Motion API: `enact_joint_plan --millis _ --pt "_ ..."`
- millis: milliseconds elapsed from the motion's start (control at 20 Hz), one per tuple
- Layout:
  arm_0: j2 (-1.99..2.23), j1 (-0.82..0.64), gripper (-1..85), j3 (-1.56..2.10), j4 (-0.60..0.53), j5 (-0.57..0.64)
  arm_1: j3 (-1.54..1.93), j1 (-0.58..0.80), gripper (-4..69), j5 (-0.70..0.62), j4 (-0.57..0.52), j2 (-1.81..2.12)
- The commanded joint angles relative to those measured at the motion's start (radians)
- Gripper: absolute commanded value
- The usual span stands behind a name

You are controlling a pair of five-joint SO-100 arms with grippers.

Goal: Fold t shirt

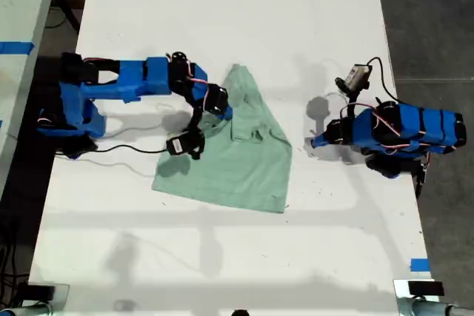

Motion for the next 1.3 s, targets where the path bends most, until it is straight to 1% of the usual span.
enact_joint_plan --millis 0,50,100,150,250,350,400,450,500,600,650,700,750,800,850,900,950,1000,1250 --pt "-0.087 -0.008 10.2 -0.163 0.072 -0.057 0.049 0.002 -0.2 0.011 0.003 0.015" --pt "-0.066 -0.035 9.1 -0.161 0.110 -0.049 0.049 0.002 -0.2 0.009 0.003 0.015" --pt "-0.012 -0.060 3.0 -0.150 0.152 -0.035 0.049 0.002 -0.2 0.008 0.003 0.015" --pt "0.064 -0.080 0.1 -0.130 0.204 -0.037 0.049 0.002 -0.2 0.008 0.003 0.015" --pt "0.259 -0.095 0.1 -0.066 0.258 -0.035 0.049 0.002 -0.2 0.008 0.002 0.015" --pt "0.485 -0.078 0.1 0.092 0.256 -0.043 0.049 0.000 -0.2 0.008 0.002 0.015" --pt "0.604 -0.049 0.1 0.210 0.233 -0.058 0.049 0.000 -0.2 0.008 0.002 0.015" --pt "0.744 -0.017 0.1 0.383 0.183 -0.078 0.049 0.000 -0.2 0.008 0.002 0.015" --pt "0.917 0.009 0.1 0.623 0.091 -0.112 0.049 -0.002 -0.2 0.008 0.002 0.015" --pt "1.348 0.025 0.0 1.226 -0.163 -0.206 0.049 -0.002 -0.2 0.006 0.000 0.015" --pt "1.598 0.063 0.0 1.491 -0.282 -0.264 0.049 -0.002 -0.2 0.006 0.000 0.015" --pt "1.867 0.109 -0.1 1.701 -0.345 -0.319 0.049 -0.002 -0.2 0.006 0.000 0.015" --pt "2.112 0.130 -0.1 1.845 -0.324 -0.351 0.049 -0.002 -0.2 0.006 -0.002 0.015" --pt "2.296 0.129 -0.1 1.945 -0.272 -0.348 0.049 0.000 -0.2 0.005 -0.002 0.015" --pt "2.247 0.115 -0.1 1.959 -0.268 -0.337 0.051 0.002 -0.2 -0.002 -0.005 0.015" --pt "2.244 0.095 -0.1 2.019 -0.290 -0.321 0.051 0.003 -0.2 -0.003 -0.005 0.015" --pt "2.293 0.081 -0.1 2.039 -0.247 -0.328 0.051 0.003 -0.2 -0.005 -0.005 0.015" --pt "2.293 0.081 0.0 2.031 -0.229 -0.331 0.051 0.005 -0.2 -0.005 -0.006 0.015" --pt "2.292 0.075 0.0 2.036 -0.209 -0.367 0.051 0.000 -0.2 0.003 -0.005 0.015"
